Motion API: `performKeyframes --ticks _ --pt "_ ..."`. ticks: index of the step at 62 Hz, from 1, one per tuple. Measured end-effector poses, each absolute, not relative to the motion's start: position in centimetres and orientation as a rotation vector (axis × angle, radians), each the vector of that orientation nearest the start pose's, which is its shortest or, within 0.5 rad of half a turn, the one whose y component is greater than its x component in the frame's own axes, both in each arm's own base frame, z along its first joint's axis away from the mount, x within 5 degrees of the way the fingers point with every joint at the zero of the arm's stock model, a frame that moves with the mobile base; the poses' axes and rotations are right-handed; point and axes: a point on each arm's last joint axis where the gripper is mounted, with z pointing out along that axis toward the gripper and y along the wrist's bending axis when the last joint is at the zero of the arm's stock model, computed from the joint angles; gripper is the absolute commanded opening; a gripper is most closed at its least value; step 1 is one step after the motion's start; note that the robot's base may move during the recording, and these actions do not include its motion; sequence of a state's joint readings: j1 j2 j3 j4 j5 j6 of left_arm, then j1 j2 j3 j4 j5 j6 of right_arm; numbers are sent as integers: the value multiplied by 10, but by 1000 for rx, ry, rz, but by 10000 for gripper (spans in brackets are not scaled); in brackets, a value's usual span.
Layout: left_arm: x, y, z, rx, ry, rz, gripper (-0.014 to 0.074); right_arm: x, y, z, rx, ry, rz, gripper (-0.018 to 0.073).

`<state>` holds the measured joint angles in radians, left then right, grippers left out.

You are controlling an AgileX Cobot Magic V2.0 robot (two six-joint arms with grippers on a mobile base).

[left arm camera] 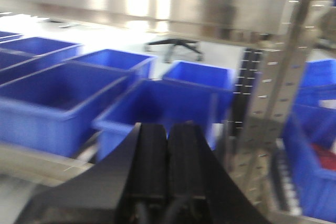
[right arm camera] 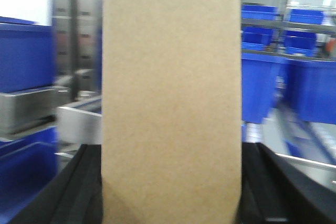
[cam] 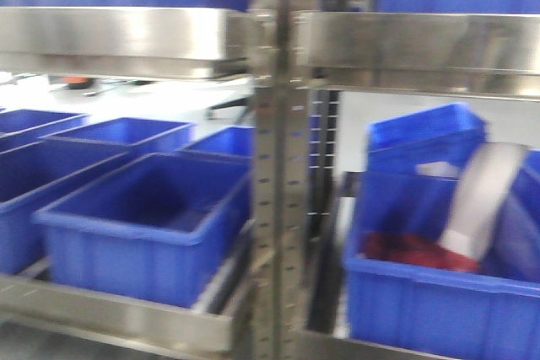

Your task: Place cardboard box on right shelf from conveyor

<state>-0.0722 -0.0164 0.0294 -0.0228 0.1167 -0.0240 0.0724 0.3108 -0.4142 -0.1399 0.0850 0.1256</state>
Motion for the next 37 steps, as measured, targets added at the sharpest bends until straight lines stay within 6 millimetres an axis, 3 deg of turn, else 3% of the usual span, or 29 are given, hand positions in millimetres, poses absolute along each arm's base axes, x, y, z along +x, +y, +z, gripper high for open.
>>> performKeyframes --ticks 37 --pt "56 -4 194 23 1614 -94 -116 75 4 325 -53 1463 39 51"
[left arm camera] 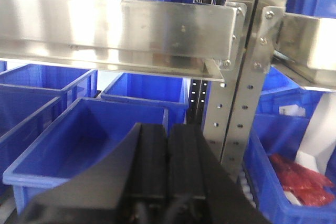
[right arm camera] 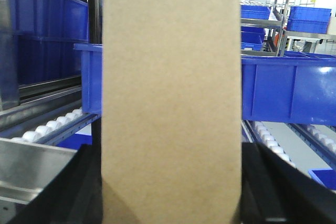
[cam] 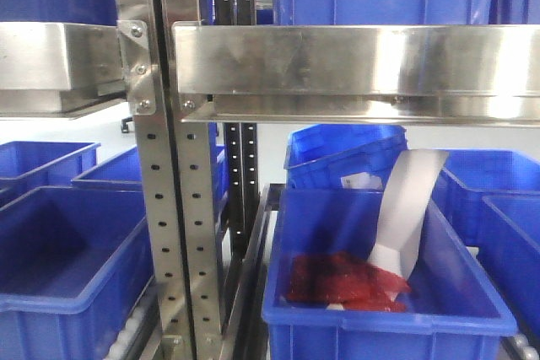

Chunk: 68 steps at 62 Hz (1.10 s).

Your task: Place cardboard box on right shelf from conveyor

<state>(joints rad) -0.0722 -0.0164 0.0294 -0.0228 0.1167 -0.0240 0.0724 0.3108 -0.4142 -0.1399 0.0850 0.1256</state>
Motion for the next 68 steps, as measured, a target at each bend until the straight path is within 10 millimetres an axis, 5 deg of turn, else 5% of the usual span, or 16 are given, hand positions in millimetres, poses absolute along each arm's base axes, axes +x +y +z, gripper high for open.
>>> performKeyframes --ticks 68 --pt "56 -4 194 23 1614 -94 -116 75 4 325 -53 1463 39 51"
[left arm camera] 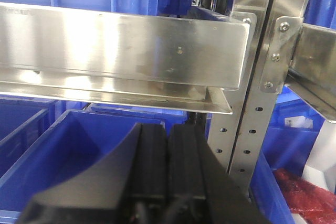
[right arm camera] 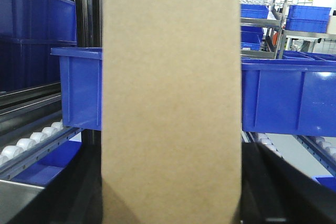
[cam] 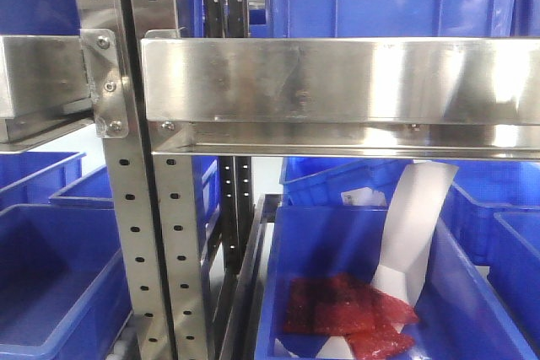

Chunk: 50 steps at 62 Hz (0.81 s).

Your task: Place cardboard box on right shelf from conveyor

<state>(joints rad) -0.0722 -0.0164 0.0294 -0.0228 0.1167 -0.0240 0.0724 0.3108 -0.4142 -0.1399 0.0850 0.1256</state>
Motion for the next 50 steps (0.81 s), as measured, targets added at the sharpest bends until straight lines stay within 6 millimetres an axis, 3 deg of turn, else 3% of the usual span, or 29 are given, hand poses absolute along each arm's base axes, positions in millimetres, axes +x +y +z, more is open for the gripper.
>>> performKeyframes --ticks 50 --pt "56 -4 194 23 1614 -94 -116 75 4 325 -53 1463 39 51"
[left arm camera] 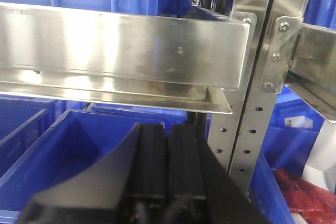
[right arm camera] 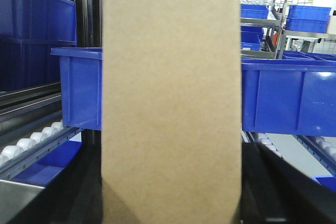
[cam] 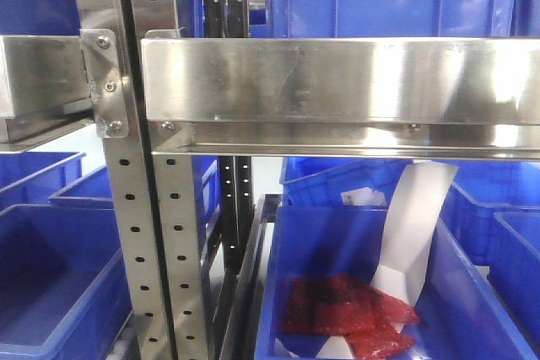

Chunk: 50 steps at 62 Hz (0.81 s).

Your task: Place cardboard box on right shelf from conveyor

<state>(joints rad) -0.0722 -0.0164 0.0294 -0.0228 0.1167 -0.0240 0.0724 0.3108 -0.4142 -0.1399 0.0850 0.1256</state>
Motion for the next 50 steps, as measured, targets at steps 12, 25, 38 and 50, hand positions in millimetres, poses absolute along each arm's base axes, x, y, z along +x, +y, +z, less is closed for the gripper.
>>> performKeyframes --ticks 12,25,38,50 --pt "56 -4 194 23 1614 -94 -116 75 4 325 -54 1458 40 51" --pt "56 -4 194 23 1614 -94 -116 73 4 337 -52 1452 33 51" --pt "56 -4 194 23 1614 -94 -116 88 2 381 -122 1450 -94 51" --pt "56 -4 194 23 1614 -94 -116 140 8 401 -345 1491 -314 56"
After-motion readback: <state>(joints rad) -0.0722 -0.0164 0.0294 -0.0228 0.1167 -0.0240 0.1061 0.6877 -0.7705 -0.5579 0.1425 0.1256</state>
